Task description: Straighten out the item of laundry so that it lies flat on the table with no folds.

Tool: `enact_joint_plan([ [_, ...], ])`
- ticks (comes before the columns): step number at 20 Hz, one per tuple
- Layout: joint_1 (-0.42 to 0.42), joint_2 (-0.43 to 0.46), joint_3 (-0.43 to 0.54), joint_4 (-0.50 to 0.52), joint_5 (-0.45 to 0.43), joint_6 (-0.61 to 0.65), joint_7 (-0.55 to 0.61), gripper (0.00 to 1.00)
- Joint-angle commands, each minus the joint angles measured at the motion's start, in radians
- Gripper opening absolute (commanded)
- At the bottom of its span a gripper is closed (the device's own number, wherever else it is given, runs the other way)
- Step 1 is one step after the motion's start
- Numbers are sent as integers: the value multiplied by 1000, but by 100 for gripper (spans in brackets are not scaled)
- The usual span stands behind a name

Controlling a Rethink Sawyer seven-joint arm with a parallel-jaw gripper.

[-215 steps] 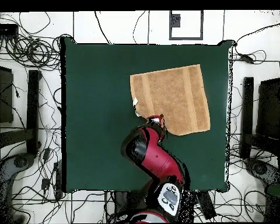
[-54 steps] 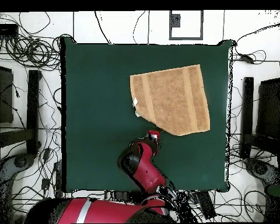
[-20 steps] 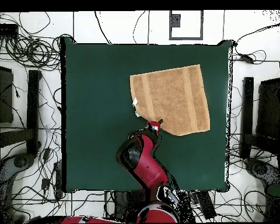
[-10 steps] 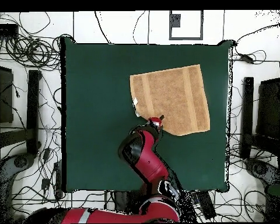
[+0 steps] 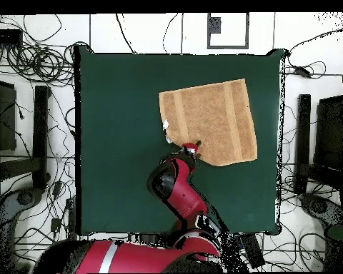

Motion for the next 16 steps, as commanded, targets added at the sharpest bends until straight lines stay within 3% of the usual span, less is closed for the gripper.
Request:
enact_joint_plan([
  [1, 13, 61, 78, -54, 7, 8, 157, 100],
  [9, 4, 108, 93, -75, -22, -47, 183, 100],
  [16, 13, 21, 85, -16, -15, 21, 165, 100],
])
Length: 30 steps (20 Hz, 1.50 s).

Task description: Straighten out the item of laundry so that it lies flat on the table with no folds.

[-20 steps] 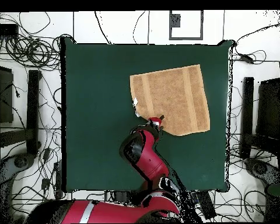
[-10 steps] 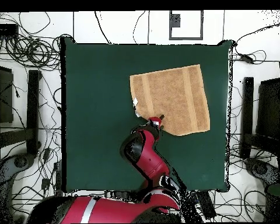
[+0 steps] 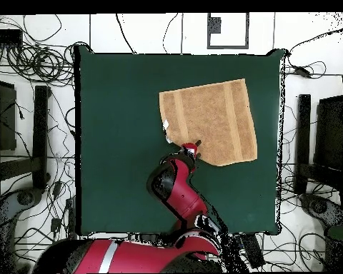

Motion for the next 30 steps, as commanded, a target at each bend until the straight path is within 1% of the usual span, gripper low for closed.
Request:
enact_joint_plan([
  [1, 17, -2, 85, -5, 7, 59, 164, 100],
  [4, 47, -49, 79, 28, 38, 93, 161, 100],
  [7, 67, -70, 75, 50, 59, 104, 165, 100],
  [11, 66, -97, 67, 76, 42, 111, 164, 100],
  [13, 56, -102, 69, 83, 24, 106, 168, 100],
  [14, 44, -122, 72, 97, 6, 111, 173, 100],
  [16, 38, -134, 74, 105, 2, 122, 168, 100],
  [21, 25, -93, 98, 93, -22, 70, 191, 100],
  [23, 9, -84, 108, 95, -47, 51, 204, 100],
  [30, -13, -42, 120, 83, -92, 10, 232, 100],
])
